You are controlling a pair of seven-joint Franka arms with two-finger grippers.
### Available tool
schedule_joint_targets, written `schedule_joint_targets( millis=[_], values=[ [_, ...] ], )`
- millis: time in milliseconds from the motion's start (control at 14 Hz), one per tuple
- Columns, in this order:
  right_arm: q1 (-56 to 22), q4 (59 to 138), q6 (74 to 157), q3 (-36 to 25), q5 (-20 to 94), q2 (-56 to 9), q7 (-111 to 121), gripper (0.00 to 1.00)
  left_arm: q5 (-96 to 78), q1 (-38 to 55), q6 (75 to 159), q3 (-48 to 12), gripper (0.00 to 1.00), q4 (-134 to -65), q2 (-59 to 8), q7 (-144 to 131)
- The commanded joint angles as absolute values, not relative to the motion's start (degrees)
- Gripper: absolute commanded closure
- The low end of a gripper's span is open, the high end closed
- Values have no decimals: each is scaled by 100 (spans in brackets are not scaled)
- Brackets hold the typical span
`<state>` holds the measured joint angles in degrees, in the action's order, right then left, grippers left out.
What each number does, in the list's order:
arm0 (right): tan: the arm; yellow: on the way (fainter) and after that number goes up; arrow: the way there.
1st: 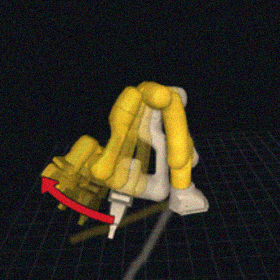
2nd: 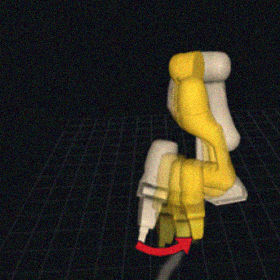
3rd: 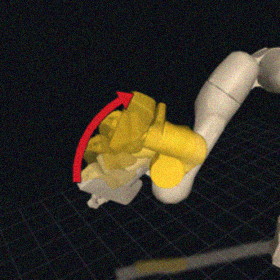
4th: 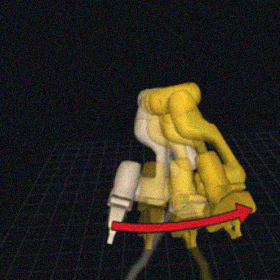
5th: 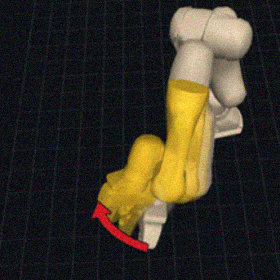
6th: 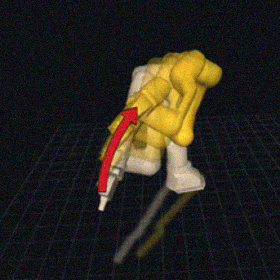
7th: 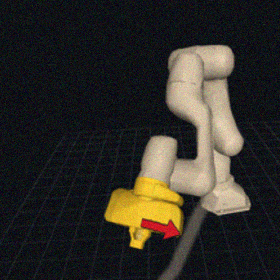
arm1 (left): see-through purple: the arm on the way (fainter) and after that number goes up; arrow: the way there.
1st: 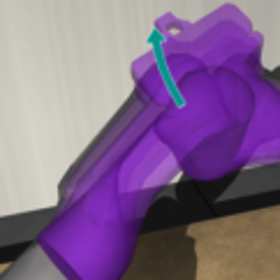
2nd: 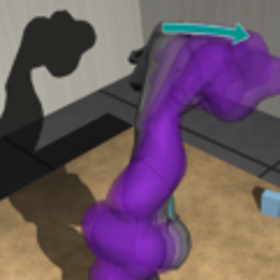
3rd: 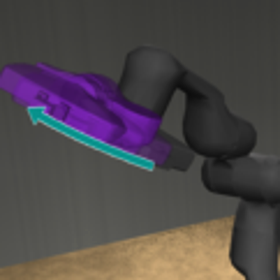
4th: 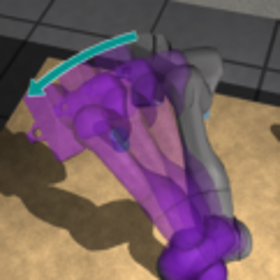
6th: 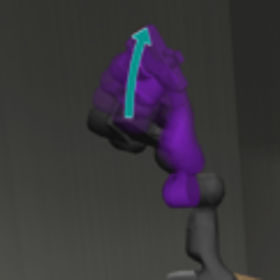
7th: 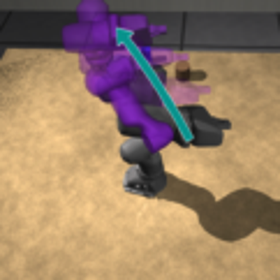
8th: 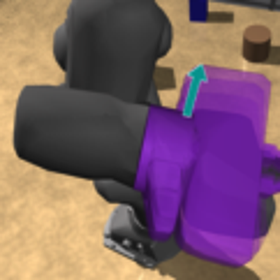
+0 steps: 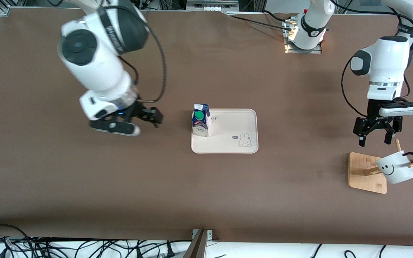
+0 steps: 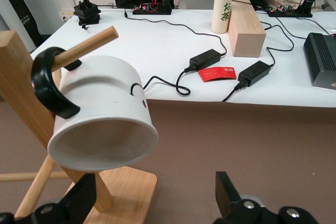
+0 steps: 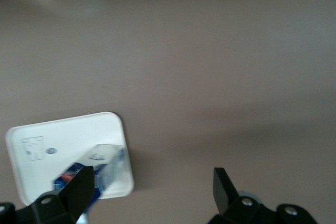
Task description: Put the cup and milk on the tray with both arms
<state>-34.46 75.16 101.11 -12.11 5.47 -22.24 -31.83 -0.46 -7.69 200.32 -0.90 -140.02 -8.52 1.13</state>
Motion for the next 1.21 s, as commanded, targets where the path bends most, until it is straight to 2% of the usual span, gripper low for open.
schedule_joint_targets(
  millis=[0, 71, 214, 500, 1143],
  values=[
    [-3385, 7865, 9617, -1599, 598, -1654, -2367, 0, -26, -826, 20074, -132, 0, -13598, -1317, 62],
    [-3062, 8179, 9580, -1547, 606, -1322, -2086, 0, -18, -835, 20074, -123, 0, -13484, -1440, 62],
    [-2272, 8944, 9589, -1005, 598, -619, -1637, 0, -9, -835, 20074, -123, 0, -13176, -1625, 70],
    [-1135, 9868, 9562, -405, 396, 323, -599, 0, 9, -826, 20065, -123, 0, -12640, -1924, 79],
    [-1125, 9370, 9405, -404, -131, 53, -624, 0, -26, -852, 20065, -18, 0, -12340, -1996, 158]
  ],
)
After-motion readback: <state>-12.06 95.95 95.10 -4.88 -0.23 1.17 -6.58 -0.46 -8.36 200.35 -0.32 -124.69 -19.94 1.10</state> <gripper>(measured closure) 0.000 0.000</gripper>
